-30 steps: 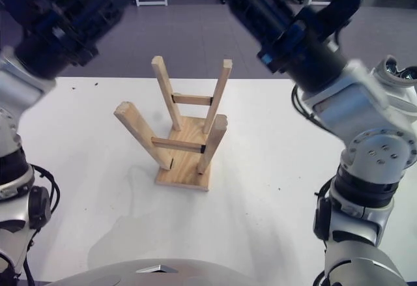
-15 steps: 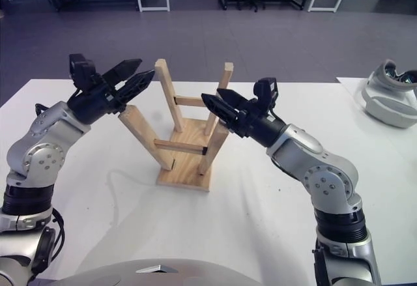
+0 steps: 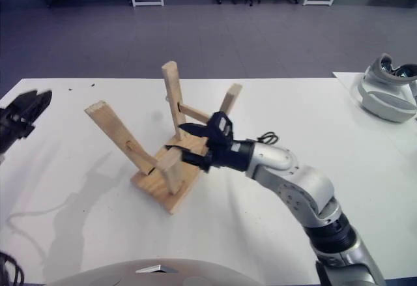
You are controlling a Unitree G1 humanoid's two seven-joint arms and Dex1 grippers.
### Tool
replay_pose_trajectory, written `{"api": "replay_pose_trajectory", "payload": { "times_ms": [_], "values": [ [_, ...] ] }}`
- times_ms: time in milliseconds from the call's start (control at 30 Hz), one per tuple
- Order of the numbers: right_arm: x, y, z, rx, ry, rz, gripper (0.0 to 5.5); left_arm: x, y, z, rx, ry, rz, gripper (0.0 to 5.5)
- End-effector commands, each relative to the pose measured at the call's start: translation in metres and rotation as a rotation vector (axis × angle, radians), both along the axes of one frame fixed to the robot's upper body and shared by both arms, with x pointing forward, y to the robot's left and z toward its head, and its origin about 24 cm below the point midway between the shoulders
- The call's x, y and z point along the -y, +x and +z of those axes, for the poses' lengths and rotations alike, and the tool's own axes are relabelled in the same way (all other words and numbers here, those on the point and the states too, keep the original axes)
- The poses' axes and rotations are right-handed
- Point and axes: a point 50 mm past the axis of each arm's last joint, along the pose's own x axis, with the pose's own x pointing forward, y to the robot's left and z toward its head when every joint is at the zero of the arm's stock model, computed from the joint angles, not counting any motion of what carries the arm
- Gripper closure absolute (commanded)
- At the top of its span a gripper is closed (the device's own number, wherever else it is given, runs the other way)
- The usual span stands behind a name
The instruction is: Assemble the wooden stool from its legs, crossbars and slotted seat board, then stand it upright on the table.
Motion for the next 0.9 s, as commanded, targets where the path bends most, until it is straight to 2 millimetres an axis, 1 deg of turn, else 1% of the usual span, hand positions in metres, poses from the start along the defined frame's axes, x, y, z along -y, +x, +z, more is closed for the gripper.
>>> {"api": "replay_pose_trajectory", "payload": {
  "times_ms": [33,100,133,167,200,233,267,300,333,367,400,467,500,533,567,600,667,700,767,833,900],
  "values": [
    [0.040,0.025,0.069,0.245,0.069,-0.239,2.29,0.023,-0.025,-0.035,-0.211,0.239,-0.173,2.43],
    [0.067,0.024,0.112,0.358,0.129,-0.304,2.29,0.038,-0.038,-0.048,-0.300,0.352,-0.284,2.43],
    [0.077,0.024,0.126,0.381,0.160,-0.308,2.29,0.044,-0.045,-0.055,-0.350,0.432,-0.336,2.43],
    [0.087,0.027,0.131,0.377,0.184,-0.317,2.29,0.048,-0.050,-0.062,-0.391,0.499,-0.378,2.43],
    [0.099,0.041,0.122,0.351,0.145,-0.378,2.29,0.054,-0.051,-0.066,-0.403,0.536,-0.407,2.43],
    [0.109,0.065,0.092,0.291,0.000,-0.483,2.29,0.061,-0.049,-0.069,-0.410,0.570,-0.437,2.43],
    [0.116,0.084,0.054,0.235,-0.175,-0.550,2.29,0.068,-0.047,-0.072,-0.415,0.602,-0.471,2.43],
    [0.121,0.097,0.010,0.161,-0.321,-0.576,2.29,0.077,-0.046,-0.076,-0.425,0.629,-0.514,2.43],
    [0.123,0.104,-0.033,0.069,-0.408,-0.566,2.29,0.086,-0.046,-0.082,-0.437,0.650,-0.563,2.43],
    [0.125,0.106,-0.073,0.011,-0.501,-0.554,2.29,0.096,-0.044,-0.087,-0.438,0.658,-0.605,2.43],
    [0.125,0.105,-0.101,-0.043,-0.539,-0.530,2.29,0.104,-0.042,-0.091,-0.435,0.661,-0.630,2.43],
    [0.120,0.094,-0.142,-0.110,-0.601,-0.450,2.29,0.119,-0.029,-0.097,-0.406,0.661,-0.640,2.43],
    [0.114,0.085,-0.157,-0.137,-0.615,-0.381,2.29,0.125,-0.020,-0.100,-0.377,0.654,-0.615,2.43],
    [0.112,0.075,-0.168,-0.154,-0.624,-0.305,2.29,0.131,-0.005,-0.101,-0.340,0.618,-0.565,2.43],
    [0.111,0.069,-0.173,-0.166,-0.614,-0.255,2.29,0.134,0.006,-0.102,-0.317,0.586,-0.521,2.43],
    [0.112,0.064,-0.173,-0.176,-0.589,-0.222,2.29,0.134,0.018,-0.103,-0.297,0.569,-0.466,2.43],
    [0.117,0.049,-0.167,-0.180,-0.538,-0.153,2.29,0.132,0.042,-0.102,-0.248,0.529,-0.332,2.43],
    [0.118,0.044,-0.164,-0.171,-0.533,-0.134,2.29,0.132,0.047,-0.099,-0.222,0.495,-0.288,2.43],
    [0.125,0.040,-0.161,-0.141,-0.565,-0.199,2.29,0.129,0.041,-0.095,-0.198,0.446,-0.260,2.43],
    [0.140,0.027,-0.156,-0.129,-0.588,-0.326,2.29,0.109,0.019,-0.097,-0.224,0.481,-0.215,2.43],
    [0.147,0.009,-0.152,-0.137,-0.611,-0.408,2.29,0.090,-0.001,-0.096,-0.259,0.517,-0.148,2.43]
  ]
}}
